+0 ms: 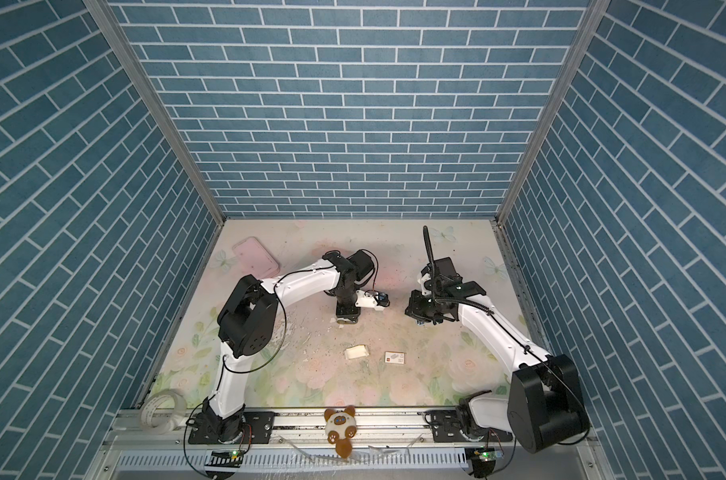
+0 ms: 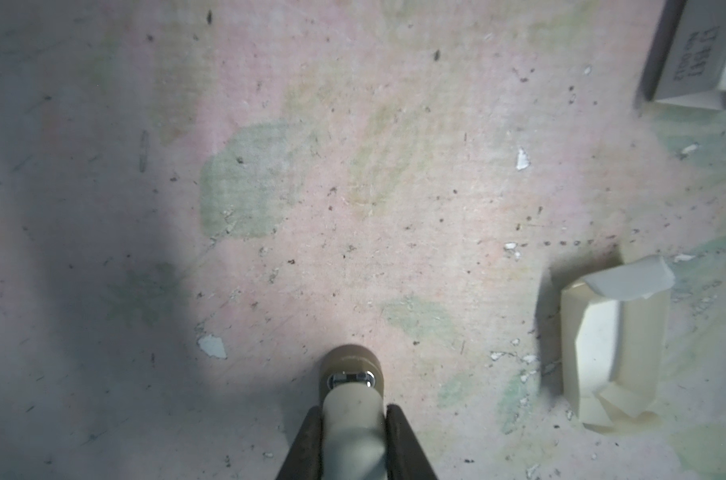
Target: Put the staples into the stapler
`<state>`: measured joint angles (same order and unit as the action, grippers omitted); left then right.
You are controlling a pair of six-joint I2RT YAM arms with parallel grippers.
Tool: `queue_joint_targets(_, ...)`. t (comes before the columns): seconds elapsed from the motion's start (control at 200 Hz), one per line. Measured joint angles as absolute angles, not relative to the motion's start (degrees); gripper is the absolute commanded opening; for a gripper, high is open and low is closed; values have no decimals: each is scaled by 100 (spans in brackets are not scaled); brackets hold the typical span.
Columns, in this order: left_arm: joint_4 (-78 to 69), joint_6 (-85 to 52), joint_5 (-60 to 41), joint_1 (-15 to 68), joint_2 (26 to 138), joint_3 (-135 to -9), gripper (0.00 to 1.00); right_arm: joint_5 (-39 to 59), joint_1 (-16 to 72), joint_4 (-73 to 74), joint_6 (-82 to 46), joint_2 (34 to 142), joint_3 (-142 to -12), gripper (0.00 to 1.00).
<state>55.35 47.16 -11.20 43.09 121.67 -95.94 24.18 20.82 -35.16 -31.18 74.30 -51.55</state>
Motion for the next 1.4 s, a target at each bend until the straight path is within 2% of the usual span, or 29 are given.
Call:
queue_joint_targets(0.27, 5524, 4700, -1122, 4342, 12103, -9542, 34, 2418, 2045, -3514, -3116, 7430, -5142, 12)
queue_joint_targets(0.425, 5522, 4685, -1151, 4342, 12049, -9539, 41, 2418, 2027, -3511, -3114, 7430, -5140, 14)
queue_joint_targets(0.64, 5612, 4657, -1210, 4342, 11880, -9568, 49, 2187, 1988, -3358, -3059, 7406, -4965, 30)
queue_joint_targets(0.895, 5830, 4392, -1481, 4213, 11445, -10025, 56, 1601, 1981, -2989, -2873, 7402, -4550, 36)
queue_joint_targets(1.18, 5833, 3889, -2163, 3603, 10991, -10390, 58, 1022, 1979, -2257, -2453, 7859, -4530, 40)
queue_joint_targets(1.4, 5789, 3765, -2418, 3323, 10783, -9959, 58, 816, 1975, -1837, -2252, 8309, -4530, 40)
